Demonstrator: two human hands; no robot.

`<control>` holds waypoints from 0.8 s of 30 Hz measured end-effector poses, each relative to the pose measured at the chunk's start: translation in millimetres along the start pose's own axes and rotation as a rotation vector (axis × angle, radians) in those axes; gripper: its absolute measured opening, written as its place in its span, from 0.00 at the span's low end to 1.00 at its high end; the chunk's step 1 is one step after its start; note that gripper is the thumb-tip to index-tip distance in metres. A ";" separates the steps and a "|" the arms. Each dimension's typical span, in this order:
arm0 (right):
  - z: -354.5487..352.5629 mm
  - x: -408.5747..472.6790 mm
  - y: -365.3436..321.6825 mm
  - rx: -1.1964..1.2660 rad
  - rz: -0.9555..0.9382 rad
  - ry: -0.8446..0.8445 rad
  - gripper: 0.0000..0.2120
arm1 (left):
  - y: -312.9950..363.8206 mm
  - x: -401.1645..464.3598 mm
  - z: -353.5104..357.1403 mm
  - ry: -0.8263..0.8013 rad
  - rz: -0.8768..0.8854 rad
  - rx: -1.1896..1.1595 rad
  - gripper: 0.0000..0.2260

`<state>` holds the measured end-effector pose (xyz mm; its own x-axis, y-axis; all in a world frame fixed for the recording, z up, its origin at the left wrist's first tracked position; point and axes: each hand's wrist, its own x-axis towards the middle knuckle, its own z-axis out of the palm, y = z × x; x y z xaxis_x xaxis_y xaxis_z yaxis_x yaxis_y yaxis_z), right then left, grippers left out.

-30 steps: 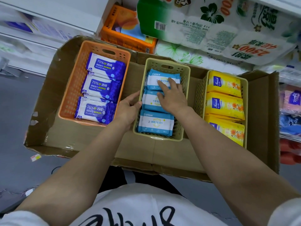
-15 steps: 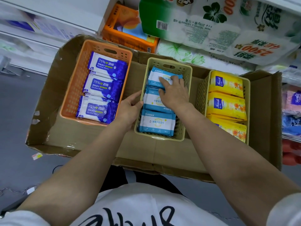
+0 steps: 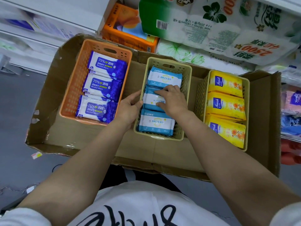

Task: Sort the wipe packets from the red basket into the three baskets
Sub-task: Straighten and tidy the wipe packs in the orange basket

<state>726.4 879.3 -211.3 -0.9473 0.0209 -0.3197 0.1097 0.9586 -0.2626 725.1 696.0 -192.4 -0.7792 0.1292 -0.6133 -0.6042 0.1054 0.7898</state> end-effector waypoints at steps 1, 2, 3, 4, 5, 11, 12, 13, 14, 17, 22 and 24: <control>-0.6 0.9 0.6 0.011 -0.008 -0.004 0.26 | -0.3 0.3 0.2 0.003 -0.001 0.000 0.19; -0.7 1.0 1.4 0.031 -0.012 -0.004 0.26 | -0.4 0.3 0.5 0.004 -0.003 -0.001 0.19; 0.3 0.1 2.2 0.056 -0.013 -0.003 0.25 | -0.6 0.2 0.7 0.003 -0.005 -0.003 0.18; 2.3 -1.5 3.1 0.080 -0.012 0.004 0.25 | -0.6 0.2 0.6 0.003 -0.005 -0.003 0.18; 4.5 -2.9 4.0 0.101 -0.012 0.016 0.25 | -0.8 0.5 0.3 0.004 -0.004 -0.001 0.19; 5.2 -0.3 4.1 0.124 0.016 0.030 0.24 | -0.3 -0.9 0.6 0.000 -0.008 -0.001 0.19; 4.6 -0.1 3.4 0.123 0.021 0.027 0.24 | -0.2 -1.2 0.8 -0.001 -0.011 -0.005 0.19; 4.5 -0.4 2.9 0.124 0.023 0.026 0.24 | -0.3 -1.5 1.0 -0.001 -0.013 -0.007 0.19; 4.5 -1.2 2.8 0.125 0.024 0.026 0.24 | -0.5 -1.7 1.0 -0.001 -0.013 -0.007 0.19; 5.6 -3.8 2.7 0.134 0.032 0.036 0.24 | -1.6 -1.0 1.0 0.001 -0.012 -0.003 0.19; 4.1 -3.9 1.2 0.117 -0.014 0.031 0.24 | -2.4 0.3 0.6 0.007 -0.016 0.000 0.19; 3.9 -6.1 2.2 0.090 -0.040 0.018 0.26 | -2.6 0.0 0.4 0.005 -0.017 0.003 0.19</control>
<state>733.6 880.2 -213.5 -0.9565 -0.0114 -0.2914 0.0972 0.9296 -0.3556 726.8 696.1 -194.4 -0.7694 0.1222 -0.6270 -0.6172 0.1106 0.7790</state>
